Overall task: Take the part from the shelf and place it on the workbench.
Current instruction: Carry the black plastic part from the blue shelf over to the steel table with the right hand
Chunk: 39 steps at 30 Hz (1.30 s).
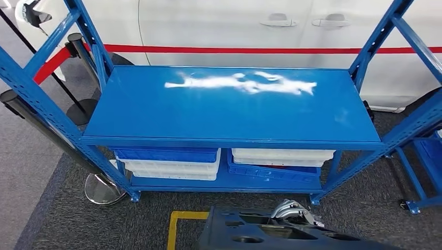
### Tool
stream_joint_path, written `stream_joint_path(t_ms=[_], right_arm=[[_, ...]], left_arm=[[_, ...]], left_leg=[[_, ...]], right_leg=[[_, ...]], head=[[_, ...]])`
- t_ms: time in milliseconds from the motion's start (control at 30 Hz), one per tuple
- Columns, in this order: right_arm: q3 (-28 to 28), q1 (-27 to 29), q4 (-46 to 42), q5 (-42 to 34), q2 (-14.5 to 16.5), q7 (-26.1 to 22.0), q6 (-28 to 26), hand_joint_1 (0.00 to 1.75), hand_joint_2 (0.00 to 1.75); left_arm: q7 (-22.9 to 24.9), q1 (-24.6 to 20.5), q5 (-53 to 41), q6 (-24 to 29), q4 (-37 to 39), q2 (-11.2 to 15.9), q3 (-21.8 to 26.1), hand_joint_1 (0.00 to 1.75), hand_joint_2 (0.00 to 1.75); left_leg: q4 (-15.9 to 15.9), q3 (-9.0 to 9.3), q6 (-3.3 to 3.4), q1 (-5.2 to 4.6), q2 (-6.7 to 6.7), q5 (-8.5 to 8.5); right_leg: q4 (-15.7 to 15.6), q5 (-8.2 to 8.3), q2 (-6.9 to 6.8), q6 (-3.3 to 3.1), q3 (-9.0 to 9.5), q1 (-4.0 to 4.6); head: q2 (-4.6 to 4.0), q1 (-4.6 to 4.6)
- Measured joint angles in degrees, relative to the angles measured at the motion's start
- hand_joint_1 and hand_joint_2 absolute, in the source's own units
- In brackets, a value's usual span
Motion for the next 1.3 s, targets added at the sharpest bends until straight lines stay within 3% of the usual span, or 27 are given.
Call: stream_joint_path(t_ms=[33,67,133,200,267,300,367,400,433,467,533,600,667,733,767,833,900,933,967,1000,1033,1067,1133,1167,1233,1267,1300], right_arm=[[-0.07,0.04,0.00,0.00,0.00,-0.01,0.00,1.75,1.75],[-0.10,0.02,0.00,0.00,0.00,-0.01,0.01,1.75,1.75],[-0.17,0.04,-0.01,-0.01,0.04,-0.05,-0.02,1.75,1.75],[-0.30,0.27,-0.02,-0.06,0.11,-0.09,-0.08,1.75,1.75],[-0.47,0.48,-0.01,-0.14,0.24,-0.09,-0.10,1.75,1.75],[-0.54,0.54,-0.01,-0.17,0.33,-0.09,-0.10,1.75,1.75],[-0.61,0.55,0.00,-0.21,0.51,-0.08,-0.09,1.75,1.75],[-0.64,0.56,0.01,-0.24,0.55,-0.08,-0.09,1.75,1.75],[-0.70,0.63,0.01,-0.25,0.57,-0.08,-0.09,1.75,1.75],[-0.78,0.73,0.02,-0.28,0.58,-0.06,-0.09,1.75,1.75],[-0.97,0.92,0.02,-0.34,0.64,-0.02,-0.08,1.75,1.75],[-1.13,1.01,0.01,-0.39,0.79,0.00,-0.07,1.75,1.75],[-1.23,1.05,-0.02,-0.39,0.91,0.01,-0.07,1.75,1.75],[-1.29,1.17,-0.04,-0.39,0.95,0.01,-0.07,1.75,1.75],[-1.34,1.25,-0.04,-0.40,0.96,0.01,-0.07,1.75,1.75],[-1.46,1.38,-0.03,-0.40,0.96,0.02,-0.07,1.75,1.75],[-1.53,1.44,-0.02,-0.41,0.96,0.04,-0.07,1.75,1.75],[-1.55,1.46,-0.02,-0.41,0.96,0.04,-0.07,1.75,1.75],[-1.57,1.48,-0.02,-0.42,0.96,0.05,-0.07,1.75,1.75],[-1.58,1.49,-0.02,-0.42,0.96,0.05,-0.07,1.75,1.75],[-1.58,1.49,-0.02,-0.42,0.96,0.06,-0.07,1.75,1.75],[-1.58,1.48,-0.03,-0.42,0.96,0.07,-0.07,1.75,1.75],[-1.61,1.47,-0.04,-0.42,0.97,0.07,-0.07,1.75,1.75],[-1.63,1.50,-0.04,-0.42,0.97,0.07,-0.07,1.75,1.75],[-1.69,1.66,-0.04,-0.42,1.01,0.07,-0.07,1.75,1.75],[-1.74,1.75,-0.04,-0.42,1.02,0.07,-0.08,1.75,1.75],[-1.79,1.81,-0.04,-0.42,1.06,0.08,-0.09,1.75,1.75]], left_arm=[[0.00,-0.01,-0.01,-0.01,0.00,-0.01,0.02,0.00,0.00],[0.00,0.01,-0.01,-0.02,-0.01,-0.02,0.04,0.00,0.00],[0.00,-0.02,-0.01,-0.02,-0.03,-0.02,0.05,0.00,0.00],[0.00,-0.10,-0.02,-0.04,-0.04,-0.02,0.07,0.00,0.00],[0.01,-0.09,-0.10,-0.09,-0.05,-0.03,0.08,0.00,0.00],[0.02,0.04,-0.14,-0.12,-0.06,-0.05,0.09,0.00,0.00],[0.03,0.32,-0.17,-0.15,-0.07,-0.06,0.10,0.00,0.00],[0.04,0.42,-0.14,-0.15,-0.07,-0.04,0.11,0.00,0.00],[0.04,0.42,-0.10,-0.16,-0.07,0.01,0.12,0.00,0.00],[0.03,0.38,-0.06,-0.16,-0.07,0.05,0.13,0.00,0.00],[0.00,0.27,-0.05,-0.19,-0.07,0.09,0.13,0.00,0.00],[-0.02,0.13,-0.14,-0.20,-0.12,0.16,0.13,0.00,0.00],[-0.05,0.02,-0.17,-0.21,-0.16,0.22,0.13,0.00,0.00],[-0.06,0.02,-0.14,-0.22,-0.15,0.18,0.13,0.00,0.00],[-0.04,-0.01,-0.10,-0.24,-0.15,0.14,0.13,0.00,0.00],[-0.04,0.02,-0.05,-0.26,-0.15,0.07,0.13,0.00,0.00],[-0.04,0.12,-0.09,-0.26,-0.15,0.07,0.14,0.00,0.00],[-0.04,0.15,-0.12,-0.26,-0.15,0.07,0.15,0.00,0.00],[-0.04,0.15,-0.15,-0.27,-0.15,0.07,0.15,0.00,0.00],[-0.04,0.14,-0.16,-0.28,-0.15,0.07,0.15,0.00,0.00],[-0.04,0.13,-0.16,-0.30,-0.15,0.06,0.15,0.00,0.00],[-0.04,0.09,-0.17,-0.31,-0.15,0.05,0.15,0.00,0.00],[-0.04,0.02,-0.16,-0.33,-0.15,0.01,0.15,0.00,0.00],[-0.04,0.00,-0.16,-0.34,-0.15,-0.01,0.15,0.00,0.00],[-0.03,0.05,-0.17,-0.38,-0.15,-0.02,0.16,0.00,0.00],[-0.03,0.11,-0.17,-0.40,-0.15,-0.01,0.19,0.00,0.00],[-0.01,0.21,-0.17,-0.45,-0.15,-0.01,0.21,0.00,0.00]], left_leg=[[0.58,-0.82,-0.27,0.01,0.48,0.29],[1.15,-1.51,-0.59,-0.01,0.87,0.52],[1.84,-2.07,-1.37,-0.11,1.62,1.04],[1.80,-2.16,-2.23,-0.05,2.49,1.83],[2.72,-2.86,-3.08,0.26,1.23,0.47],[4.42,-3.47,-3.41,0.37,-0.26,-1.86],[10.62,-4.77,-3.66,0.44,-3.20,-8.19],[13.95,-5.13,-3.62,0.41,-3.79,-10.26],[16.27,-4.95,-3.48,0.36,-4.02,-10.77],[16.82,-4.00,-3.25,0.30,-4.09,-9.83],[12.28,0.59,-2.51,0.08,-4.28,-6.55],[3.77,6.59,-1.64,-0.33,-4.86,-6.21],[-0.97,9.30,-1.09,-0.78,-5.22,-7.08],[-1.63,8.78,-0.57,-0.81,-4.86,-6.02],[-1.82,8.26,-0.13,-0.70,-4.59,-5.29],[-2.06,6.74,0.51,-0.45,-3.99,-3.67],[-1.90,4.82,0.67,-0.49,-3.51,-2.24],[-1.71,3.83,0.61,-0.51,-3.25,-1.57],[-1.43,2.78,0.49,-0.51,-3.02,-0.95],[-1.03,1.69,0.30,-0.49,-2.82,-0.40],[-0.56,0.64,0.08,-0.47,-2.70,0.07],[-0.02,-0.30,-0.17,-0.50,-2.61,0.45],[0.88,-1.56,-0.81,-0.58,-2.51,1.19],[1.04,-1.87,-1.19,-0.58,-2.44,1.65],[1.06,-2.24,-2.00,-0.44,-2.44,2.40],[1.52,-2.57,-2.38,-0.33,-2.68,1.71],[2.87,-3.14,-2.70,-0.24,-3.04,-0.10]], right_leg=[[-3.51,1.09,-1.10,0.15,2.87,-0.17],[-7.69,1.12,-2.30,0.16,5.91,-0.07],[-13.38,-0.21,-3.83,-0.52,9.43,0.33],[-14.36,-0.10,-3.20,-1.78,9.14,0.69],[-14.52,1.19,-2.52,-2.98,7.83,0.67],[-14.62,1.99,-2.20,-3.54,6.97,0.63],[-14.55,3.50,-1.37,-4.20,5.11,0.78],[-14.47,4.23,-0.97,-4.35,4.16,0.95],[-14.34,4.96,-0.56,-4.41,3.16,1.14],[-14.18,5.63,-0.22,-4.40,2.16,1.30],[-13.74,6.89,0.36,-4.27,0.35,1.50],[-13.29,7.92,0.74,-3.88,-0.73,1.68],[-13.34,9.00,0.91,-3.22,-0.98,1.61],[-13.68,9.75,1.10,-2.47,-1.10,1.41],[-13.20,8.81,1.11,-2.14,-1.43,1.32],[-9.03,3.38,0.99,-1.59,-2.71,1.05],[-1.77,-2.02,0.82,-1.01,-4.09,0.77],[1.15,-2.64,0.75,-0.75,-4.25,0.64],[2.69,-1.89,0.69,-0.55,-3.73,0.52],[2.24,-0.22,0.61,-0.45,-2.23,0.40],[-0.16,1.34,0.47,-0.45,0.27,0.30],[-4.02,1.87,0.24,-0.56,3.58,0.27],[-11.91,0.45,-0.16,-1.21,9.09,0.50],[-14.09,-0.39,-0.26,-1.66,10.29,0.74],[-15.02,-0.07,-0.29,-2.71,9.91,0.86],[-15.09,0.54,-0.32,-3.27,9.40,0.81],[-15.19,1.22,-0.36,-3.81,8.77,0.72]], head=[[0.00,0.00],[0.00,0.03],[0.00,-0.08],[0.00,-0.18],[0.00,-0.20],[0.00,-0.28],[0.00,-0.49],[0.00,-0.59],[0.00,-0.62],[0.00,-0.66],[0.00,-0.67],[0.00,-0.64],[0.01,-0.77],[0.01,-1.01],[0.01,-1.06],[0.00,-0.70],[0.00,-0.38],[0.00,-0.34],[0.00,-0.33],[0.00,-0.32],[0.00,-0.31],[0.00,-0.32],[0.00,-0.34],[0.00,-0.34],[0.00,-0.26],[0.00,-0.25],[0.00,-0.32]])
